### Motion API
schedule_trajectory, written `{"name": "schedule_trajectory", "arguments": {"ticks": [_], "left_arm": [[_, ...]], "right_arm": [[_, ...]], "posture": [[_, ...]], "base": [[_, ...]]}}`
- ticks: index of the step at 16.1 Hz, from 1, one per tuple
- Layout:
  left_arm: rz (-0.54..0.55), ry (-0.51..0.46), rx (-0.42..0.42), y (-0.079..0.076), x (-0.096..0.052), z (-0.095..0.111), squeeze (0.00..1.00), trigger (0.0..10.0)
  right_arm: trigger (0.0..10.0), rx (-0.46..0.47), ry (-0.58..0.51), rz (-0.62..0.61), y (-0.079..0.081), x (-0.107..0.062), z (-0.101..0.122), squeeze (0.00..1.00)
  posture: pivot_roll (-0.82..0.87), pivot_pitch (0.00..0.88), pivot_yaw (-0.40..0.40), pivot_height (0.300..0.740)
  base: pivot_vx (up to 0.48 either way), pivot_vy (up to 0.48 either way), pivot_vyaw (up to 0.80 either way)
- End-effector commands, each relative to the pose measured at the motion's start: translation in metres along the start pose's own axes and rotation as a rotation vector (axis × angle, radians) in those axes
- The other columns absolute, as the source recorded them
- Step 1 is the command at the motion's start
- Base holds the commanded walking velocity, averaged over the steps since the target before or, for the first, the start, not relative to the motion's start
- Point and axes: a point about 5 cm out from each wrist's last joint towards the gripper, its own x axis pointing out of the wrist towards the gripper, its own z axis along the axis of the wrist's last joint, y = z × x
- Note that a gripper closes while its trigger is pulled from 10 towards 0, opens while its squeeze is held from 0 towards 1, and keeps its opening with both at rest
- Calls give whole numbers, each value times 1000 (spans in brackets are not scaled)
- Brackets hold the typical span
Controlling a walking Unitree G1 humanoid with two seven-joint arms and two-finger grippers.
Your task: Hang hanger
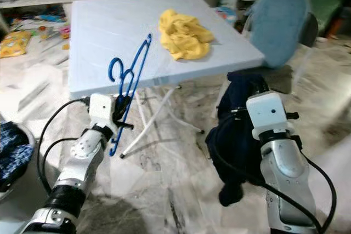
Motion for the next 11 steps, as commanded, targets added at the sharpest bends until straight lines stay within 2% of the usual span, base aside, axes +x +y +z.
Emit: {"name": "schedule_trajectory", "arguments": {"ticks": [1,3,10,11], "left_arm": [[16,-11,8,4,1,5,0,10000],[15,-10,6,3,1,4,0,10000],[17,-5,3,2,2,3,0,10000],[20,-2,-1,2,2,3,0,10000]], "right_arm": [[10000,-3,-42,20,5,6,9,0],[10000,-3,-43,23,5,7,10,0],[10000,-12,-31,35,3,3,8,0],[10000,-15,-34,39,3,4,9,0]], "posture": [[74,0,-51,740],[75,0,-52,740],[79,0,-53,740],[78,0,-52,740]], "base": [[450,0,631],[448,0,544],[451,0,0],[450,0,675]]}}
